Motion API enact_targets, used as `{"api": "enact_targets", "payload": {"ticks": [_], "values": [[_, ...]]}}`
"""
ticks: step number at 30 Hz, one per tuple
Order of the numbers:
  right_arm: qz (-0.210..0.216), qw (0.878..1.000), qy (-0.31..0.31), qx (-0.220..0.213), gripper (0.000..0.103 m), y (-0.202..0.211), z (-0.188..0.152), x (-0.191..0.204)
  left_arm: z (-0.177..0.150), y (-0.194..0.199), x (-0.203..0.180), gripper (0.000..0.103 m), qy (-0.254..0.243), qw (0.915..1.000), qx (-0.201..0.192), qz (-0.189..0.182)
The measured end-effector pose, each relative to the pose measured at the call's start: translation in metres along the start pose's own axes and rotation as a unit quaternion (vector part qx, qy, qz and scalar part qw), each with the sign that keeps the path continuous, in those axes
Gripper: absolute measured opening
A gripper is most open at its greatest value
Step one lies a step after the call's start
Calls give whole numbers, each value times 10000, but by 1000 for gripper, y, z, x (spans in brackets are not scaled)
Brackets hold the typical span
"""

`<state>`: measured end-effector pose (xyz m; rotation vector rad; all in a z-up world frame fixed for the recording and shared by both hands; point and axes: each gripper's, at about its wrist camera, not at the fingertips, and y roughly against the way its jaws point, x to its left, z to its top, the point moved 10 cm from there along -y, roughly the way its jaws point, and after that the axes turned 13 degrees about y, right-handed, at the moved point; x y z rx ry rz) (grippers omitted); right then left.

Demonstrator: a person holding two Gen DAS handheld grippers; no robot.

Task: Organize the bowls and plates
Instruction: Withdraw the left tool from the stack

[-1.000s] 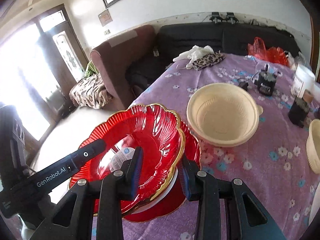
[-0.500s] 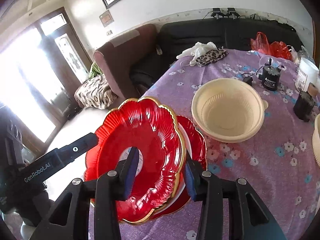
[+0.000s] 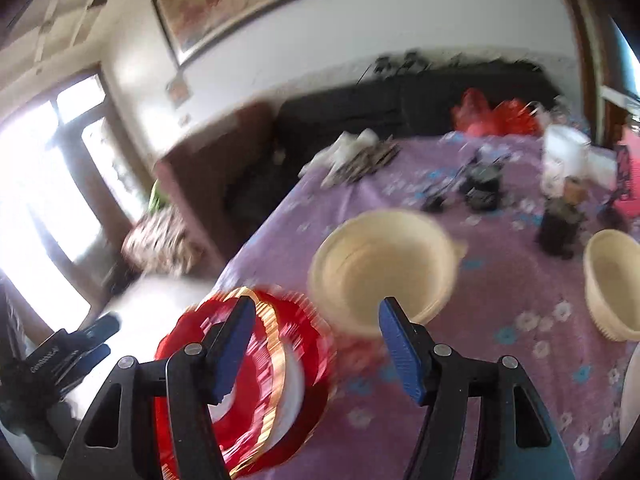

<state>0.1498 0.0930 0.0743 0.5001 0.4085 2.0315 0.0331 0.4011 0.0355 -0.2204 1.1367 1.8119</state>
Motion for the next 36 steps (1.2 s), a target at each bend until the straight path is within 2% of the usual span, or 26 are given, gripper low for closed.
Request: {"api": "enact_targets", "payload": {"ticks": [2, 4, 6, 8, 10, 12, 14, 15, 17, 20, 23, 25, 29, 31, 36], "values": [[6, 9983, -415, -407, 69, 1, 5, -18, 12, -13, 9, 82, 126, 9998, -66, 139], [-1, 9951, -805, -577, 69, -5, 6, -35, 24, -28, 15, 82, 192, 9996, -90, 202], [-3, 9926, -1103, -508, 70, -19, 5, -48, 39, -46, 21, 82, 175, 9990, -101, 389], [38, 9898, -1326, -513, 70, -32, 4, -56, 49, -60, 20, 82, 123, 9991, -126, 382], [80, 9877, -1483, -488, 70, -44, 2, -61, 60, -76, 22, 82, -20, 9979, -206, 617], [159, 9849, -1674, -410, 70, -57, -3, -65, 69, -92, 19, 86, -107, 9980, -271, 554], [272, 9813, -1883, -289, 71, -70, -8, -65, 68, -110, 16, 87, -183, 9985, -78, 507], [390, 9777, -2052, -200, 71, -78, -12, -64, 67, -119, 15, 87, -203, 9984, 48, 533], [413, 9753, -2170, -77, 72, -87, -17, -65, 69, -122, 16, 87, -281, 9975, -29, 642], [386, 9714, -2341, -50, 72, -91, -21, -72, 76, -117, 24, 87, -2, 9986, -154, 496], [324, 9729, -2289, -12, 72, -94, -24, -76, 87, -114, 34, 87, 304, 9978, -374, 454], [300, 9738, -2255, 24, 73, -98, -25, -75, 84, -121, 29, 87, 191, 9984, -285, 453], [444, 9702, -2376, 196, 76, -103, -28, -68, 48, -148, 3, 87, -306, 9983, 451, 217], [458, 9707, -2354, 174, 76, -101, -28, -71, 44, -143, -1, 87, -473, 9979, 365, 264], [400, 9713, -2331, 255, 76, -87, -37, -79, 21, -126, 0, 87, -383, 9975, 557, 191]]}}
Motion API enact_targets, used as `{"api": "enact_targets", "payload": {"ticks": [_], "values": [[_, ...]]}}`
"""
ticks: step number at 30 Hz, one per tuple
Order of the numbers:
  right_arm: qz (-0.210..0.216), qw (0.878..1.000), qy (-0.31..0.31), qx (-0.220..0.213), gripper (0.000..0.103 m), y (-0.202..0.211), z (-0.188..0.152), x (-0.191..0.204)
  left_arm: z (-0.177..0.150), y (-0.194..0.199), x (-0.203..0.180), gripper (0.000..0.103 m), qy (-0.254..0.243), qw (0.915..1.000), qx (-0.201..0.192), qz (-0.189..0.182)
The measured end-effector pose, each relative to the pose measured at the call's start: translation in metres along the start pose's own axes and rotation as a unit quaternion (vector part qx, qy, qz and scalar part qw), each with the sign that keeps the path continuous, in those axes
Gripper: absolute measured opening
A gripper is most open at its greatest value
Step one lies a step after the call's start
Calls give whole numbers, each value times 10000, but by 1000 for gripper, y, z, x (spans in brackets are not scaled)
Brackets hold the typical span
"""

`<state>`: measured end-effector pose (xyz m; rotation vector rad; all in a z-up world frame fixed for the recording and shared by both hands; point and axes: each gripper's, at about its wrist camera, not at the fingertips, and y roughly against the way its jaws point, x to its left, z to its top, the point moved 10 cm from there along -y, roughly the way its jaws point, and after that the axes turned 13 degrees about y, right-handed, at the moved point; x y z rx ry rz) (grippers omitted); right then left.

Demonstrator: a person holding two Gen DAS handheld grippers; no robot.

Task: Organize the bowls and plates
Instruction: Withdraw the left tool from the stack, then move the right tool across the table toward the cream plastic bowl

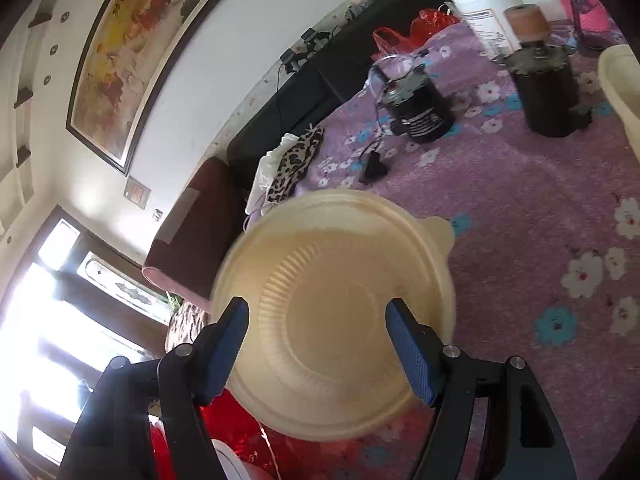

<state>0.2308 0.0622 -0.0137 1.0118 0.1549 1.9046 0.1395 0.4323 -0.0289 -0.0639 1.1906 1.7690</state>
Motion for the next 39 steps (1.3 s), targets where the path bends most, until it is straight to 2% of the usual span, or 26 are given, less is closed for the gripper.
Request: {"api": "enact_targets", "payload": {"ticks": [6, 10, 12, 15, 16, 17, 18, 20, 23, 26, 30, 34, 36, 39], "values": [[21, 9997, -182, 143, 78, 31, -25, -16, -34, 27, 14, 87, 127, 9998, 133, -23], [-81, 9997, -129, 212, 80, 43, -26, -17, -38, 39, 20, 87, 153, 9998, 90, 60], [-228, 9993, 275, 59, 80, 59, -16, -8, -28, 57, 26, 87, 194, 9996, -157, 135], [-294, 9939, 1037, -226, 82, 91, -1, 13, -12, 98, 26, 87, -56, 9965, -717, 425], [-250, 9920, 1210, -256, 83, 101, 0, 18, -9, 112, 22, 87, -96, 9961, -802, 357], [-186, 9900, 1383, -221, 88, 113, -2, 21, -8, 130, 16, 87, -93, 9961, -868, 162], [-134, 9892, 1447, -167, 89, 120, -5, 21, -9, 145, 10, 87, -67, 9960, -892, -25], [-65, 9880, 1546, 31, 89, 139, -17, 15, -18, 169, -9, 92, -76, 9966, -763, -312], [-220, 9844, 1726, 254, 89, 170, -35, -8, -43, 204, -51, 94, -322, 9939, -630, -846], [-664, 9818, 1765, 226, 89, 213, -45, -50, -78, 235, -105, 103, -781, 9850, -607, -1411], [-1206, 9860, 1147, -38, 89, 280, -46, -126, -146, 258, -170, 103, -1352, 9685, -217, -2082], [-1563, 9867, 310, -321, 89, 339, -42, -207, -223, 238, -211, 103, -1642, 9570, 631, -2307], [-1586, 9864, -24, -437, 89, 359, -37, -235, -268, 216, -228, 103, -1816, 9511, 1144, -2220], [-1532, 9863, -356, -506, 89, 376, -28, -268, -320, 189, -248, 103, -2123, 9419, 1583, -2068]]}}
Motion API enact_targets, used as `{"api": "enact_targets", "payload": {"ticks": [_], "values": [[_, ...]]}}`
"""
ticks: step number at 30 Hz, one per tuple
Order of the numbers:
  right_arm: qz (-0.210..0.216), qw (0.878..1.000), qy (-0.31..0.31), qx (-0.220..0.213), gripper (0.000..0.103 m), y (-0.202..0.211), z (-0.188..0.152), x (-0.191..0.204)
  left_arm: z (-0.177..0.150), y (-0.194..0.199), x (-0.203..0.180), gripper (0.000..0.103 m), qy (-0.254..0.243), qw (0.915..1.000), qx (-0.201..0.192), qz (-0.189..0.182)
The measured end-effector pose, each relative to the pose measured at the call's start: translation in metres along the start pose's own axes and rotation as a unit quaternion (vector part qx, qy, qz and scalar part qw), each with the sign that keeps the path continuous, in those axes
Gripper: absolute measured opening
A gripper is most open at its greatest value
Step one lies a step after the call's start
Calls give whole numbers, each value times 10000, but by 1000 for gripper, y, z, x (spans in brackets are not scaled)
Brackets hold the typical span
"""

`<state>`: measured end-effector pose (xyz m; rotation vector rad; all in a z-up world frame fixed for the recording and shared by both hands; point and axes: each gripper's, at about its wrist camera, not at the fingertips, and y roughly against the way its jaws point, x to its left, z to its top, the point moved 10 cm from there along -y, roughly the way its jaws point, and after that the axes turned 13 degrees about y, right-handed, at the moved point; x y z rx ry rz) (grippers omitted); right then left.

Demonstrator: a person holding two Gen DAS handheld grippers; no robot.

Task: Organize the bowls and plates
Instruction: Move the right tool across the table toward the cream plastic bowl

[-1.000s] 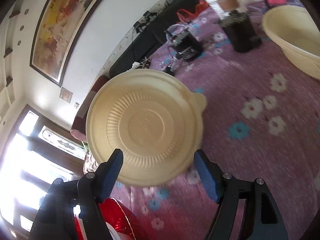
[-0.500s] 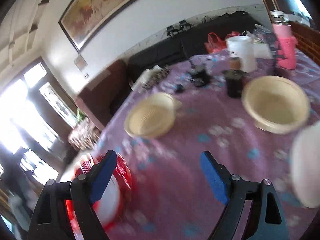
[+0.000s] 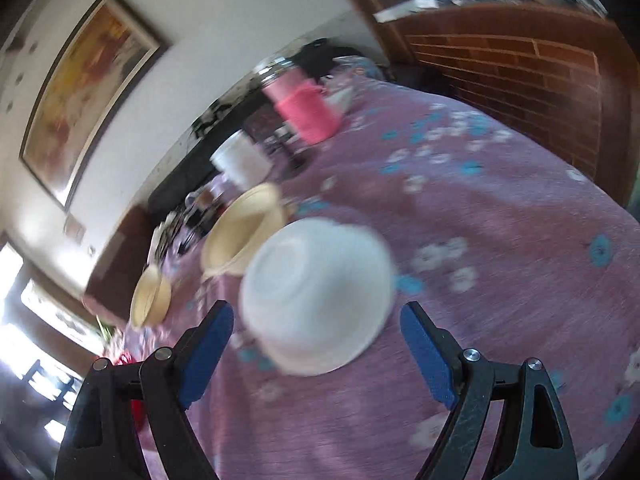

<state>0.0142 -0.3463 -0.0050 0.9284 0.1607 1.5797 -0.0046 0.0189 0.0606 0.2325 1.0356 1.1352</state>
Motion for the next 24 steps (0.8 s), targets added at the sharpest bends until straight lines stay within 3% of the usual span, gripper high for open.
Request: {"api": "enact_targets", "payload": {"ticks": [7, 10, 14, 22, 24], "values": [[688, 9933, -833, 401, 88, -27, -1, -26, -36, -66, -20, 102, -323, 9979, 328, 448], [959, 9869, -1127, 648, 88, -44, -5, -29, -41, -90, -31, 102, -403, 9969, 539, 396], [1080, 9846, -1214, 637, 88, -53, -1, -27, -37, -116, -48, 102, -518, 9966, 552, 316], [1642, 9750, -1173, 932, 89, -77, 8, 3, -41, -192, -50, 102, -58, 9931, 1167, 118], [1713, 9735, -1151, 987, 92, -81, 8, 9, -41, -198, -49, 102, 135, 9922, 1232, -145]]}}
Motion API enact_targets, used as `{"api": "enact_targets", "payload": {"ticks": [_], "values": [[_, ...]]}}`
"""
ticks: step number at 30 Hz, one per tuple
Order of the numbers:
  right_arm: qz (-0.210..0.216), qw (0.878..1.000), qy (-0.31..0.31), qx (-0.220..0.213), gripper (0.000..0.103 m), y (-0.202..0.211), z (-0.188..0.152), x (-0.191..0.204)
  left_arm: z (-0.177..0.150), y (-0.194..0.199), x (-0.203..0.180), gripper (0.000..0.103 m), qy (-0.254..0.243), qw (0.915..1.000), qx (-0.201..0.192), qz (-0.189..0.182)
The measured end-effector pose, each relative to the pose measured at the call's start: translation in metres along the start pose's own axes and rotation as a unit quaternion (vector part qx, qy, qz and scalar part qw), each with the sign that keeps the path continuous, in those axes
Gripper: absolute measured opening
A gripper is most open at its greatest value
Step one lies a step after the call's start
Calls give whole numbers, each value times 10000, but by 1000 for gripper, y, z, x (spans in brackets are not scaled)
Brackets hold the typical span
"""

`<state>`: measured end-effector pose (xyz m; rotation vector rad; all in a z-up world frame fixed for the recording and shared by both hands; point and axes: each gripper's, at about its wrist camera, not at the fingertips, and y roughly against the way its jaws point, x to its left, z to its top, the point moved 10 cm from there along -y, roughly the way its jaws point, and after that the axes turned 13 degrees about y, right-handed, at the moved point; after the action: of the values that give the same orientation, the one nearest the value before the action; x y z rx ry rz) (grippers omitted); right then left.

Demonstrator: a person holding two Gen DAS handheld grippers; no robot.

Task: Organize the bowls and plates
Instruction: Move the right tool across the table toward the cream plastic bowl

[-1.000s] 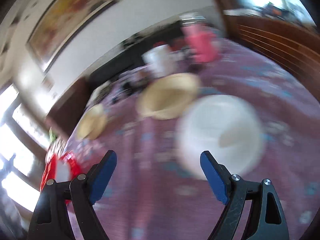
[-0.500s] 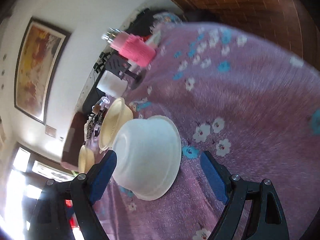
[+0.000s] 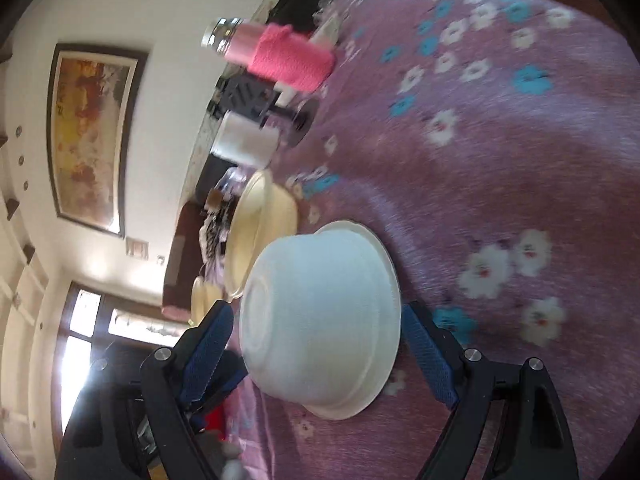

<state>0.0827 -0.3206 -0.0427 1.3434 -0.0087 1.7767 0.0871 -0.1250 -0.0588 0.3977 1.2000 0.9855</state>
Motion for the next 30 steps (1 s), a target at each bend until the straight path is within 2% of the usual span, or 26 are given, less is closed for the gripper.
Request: {"api": "enact_targets", "payload": {"ticks": [3, 5, 7, 8, 9, 11, 13, 15, 18, 22, 26, 28, 30], "values": [[42, 10000, -41, 39, 91, -3, 0, 1, 2, -1, 2, 102, 75, 9998, 33, -202], [-340, 9993, 135, 117, 89, -5, -1, -2, 2, 1, 3, 102, 104, 9995, 21, -284], [-462, 9986, 220, 100, 89, -7, 0, -2, 6, 2, 5, 102, 210, 9988, -47, -449], [-465, 9986, 237, 81, 93, -10, 1, 0, 7, 3, 5, 102, 258, 9982, -90, -540], [-330, 9992, 232, 56, 96, -13, 2, 3, 8, 4, 6, 102, 273, 9977, -126, -611], [235, 9996, 148, 76, 96, -20, 2, 16, 5, 5, 4, 102, 95, 9977, -170, -650], [1008, 9948, -69, 114, 96, -27, 0, 37, 2, 5, 3, 102, -55, 9977, -207, -648], [986, 9951, 102, 26, 96, -31, 3, 53, 3, 8, 5, 102, 10, 9975, -201, -681], [1141, 9931, 265, 102, 96, -37, 8, 73, 11, 15, 15, 102, 368, 9957, -176, -831], [894, 9940, 487, 406, 101, -55, 2, 85, 20, 19, 27, 102, 647, 9935, -147, -920], [920, 9927, 702, 326, 103, -56, 3, 110, 21, 21, 33, 102, 794, 9925, -150, -918], [1040, 9901, 885, 332, 103, -56, 6, 131, 21, 22, 35, 102, 924, 9903, -93, -1033], [1365, 9833, 953, 734, 103, -74, -2, 158, 14, 22, 24, 102, 978, 9837, 217, -1491]]}}
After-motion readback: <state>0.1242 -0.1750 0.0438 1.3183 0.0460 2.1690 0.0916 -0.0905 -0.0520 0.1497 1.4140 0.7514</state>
